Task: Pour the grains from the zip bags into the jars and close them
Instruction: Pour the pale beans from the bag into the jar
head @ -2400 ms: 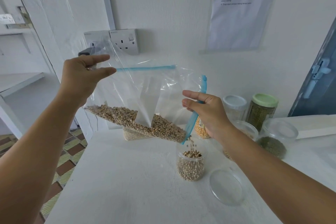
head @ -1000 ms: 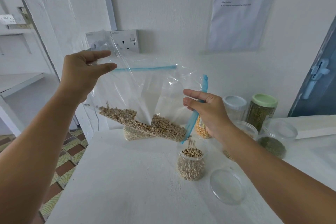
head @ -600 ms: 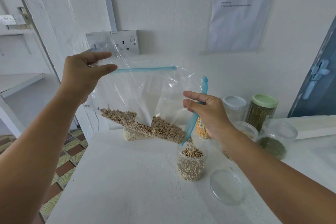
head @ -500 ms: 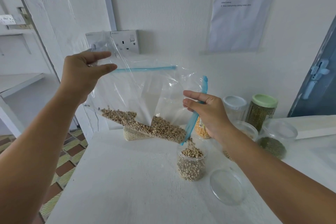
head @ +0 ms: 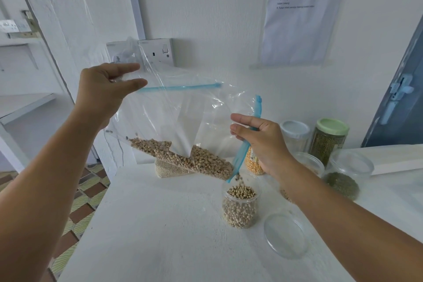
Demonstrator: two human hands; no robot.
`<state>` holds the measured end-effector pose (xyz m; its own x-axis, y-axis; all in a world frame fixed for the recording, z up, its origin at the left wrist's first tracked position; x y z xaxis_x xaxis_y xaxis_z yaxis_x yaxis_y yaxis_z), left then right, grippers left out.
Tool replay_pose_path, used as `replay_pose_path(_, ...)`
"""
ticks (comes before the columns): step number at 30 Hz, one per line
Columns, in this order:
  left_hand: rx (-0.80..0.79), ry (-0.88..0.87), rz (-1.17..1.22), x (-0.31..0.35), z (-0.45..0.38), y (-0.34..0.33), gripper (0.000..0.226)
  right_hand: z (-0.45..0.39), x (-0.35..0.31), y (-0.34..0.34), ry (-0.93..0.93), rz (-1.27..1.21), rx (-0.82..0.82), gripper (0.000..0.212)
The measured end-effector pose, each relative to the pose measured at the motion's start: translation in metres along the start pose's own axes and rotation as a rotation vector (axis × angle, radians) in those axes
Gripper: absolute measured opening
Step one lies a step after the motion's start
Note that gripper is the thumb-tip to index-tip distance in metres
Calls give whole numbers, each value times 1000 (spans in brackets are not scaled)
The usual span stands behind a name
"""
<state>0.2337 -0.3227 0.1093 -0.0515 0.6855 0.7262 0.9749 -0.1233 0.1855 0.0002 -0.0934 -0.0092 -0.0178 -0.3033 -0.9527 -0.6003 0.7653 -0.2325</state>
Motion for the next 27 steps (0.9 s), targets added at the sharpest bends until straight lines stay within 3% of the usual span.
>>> replay_pose_path(27,3,-38,-5,8,-8,-2,41,-1,-2,2,9,-19,4,27)
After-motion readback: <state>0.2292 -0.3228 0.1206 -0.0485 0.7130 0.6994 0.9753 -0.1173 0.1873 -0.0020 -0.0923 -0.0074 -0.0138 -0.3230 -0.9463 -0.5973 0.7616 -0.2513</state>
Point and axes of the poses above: each hand's wrist, its own z-axis away from the middle knuckle, its own y-axis out of the back of the hand, x = y × z, the point moved 3 cm from there along -z, towards the middle knuckle, and after that the axes turned 9 degrees about x, right-handed, at the moved point
